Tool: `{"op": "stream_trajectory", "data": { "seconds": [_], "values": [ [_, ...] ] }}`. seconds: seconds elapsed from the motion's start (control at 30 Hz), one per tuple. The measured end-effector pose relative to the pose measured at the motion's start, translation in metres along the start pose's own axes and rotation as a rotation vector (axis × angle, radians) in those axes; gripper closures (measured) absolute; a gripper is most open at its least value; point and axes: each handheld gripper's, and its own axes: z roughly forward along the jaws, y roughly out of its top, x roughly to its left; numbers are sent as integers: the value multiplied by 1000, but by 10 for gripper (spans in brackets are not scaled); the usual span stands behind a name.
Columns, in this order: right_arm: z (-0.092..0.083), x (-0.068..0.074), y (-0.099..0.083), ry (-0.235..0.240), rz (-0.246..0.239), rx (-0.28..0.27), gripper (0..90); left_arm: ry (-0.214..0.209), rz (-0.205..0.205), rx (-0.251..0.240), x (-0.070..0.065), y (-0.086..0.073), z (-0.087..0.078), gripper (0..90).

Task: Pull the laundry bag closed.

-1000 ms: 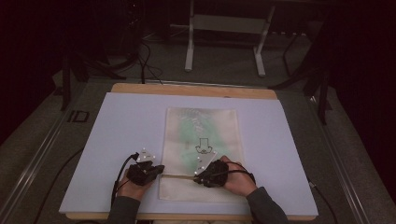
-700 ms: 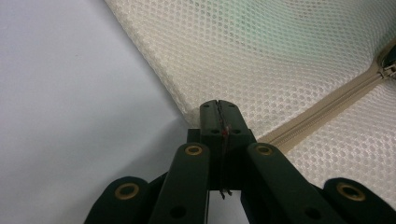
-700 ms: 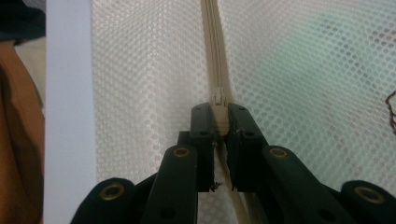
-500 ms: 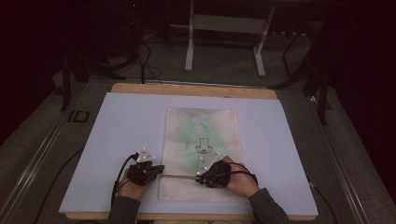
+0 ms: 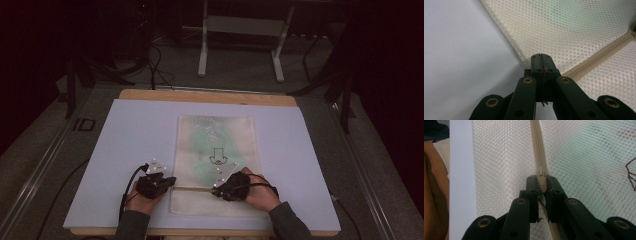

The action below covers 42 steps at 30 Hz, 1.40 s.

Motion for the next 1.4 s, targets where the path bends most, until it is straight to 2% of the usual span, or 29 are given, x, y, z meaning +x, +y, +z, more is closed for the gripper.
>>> {"op": "stream_trajectory", "data": {
  "seconds": [0.37, 1.4],
  "values": [
    [-8, -2, -12, -13, 18, 1, 824, 4, 1, 0, -1, 0, 0, 896],
    [-22, -6, -29, -27, 44, -9, 824, 6, 3, -1, -1, 0, 0, 896]
  ]
}}
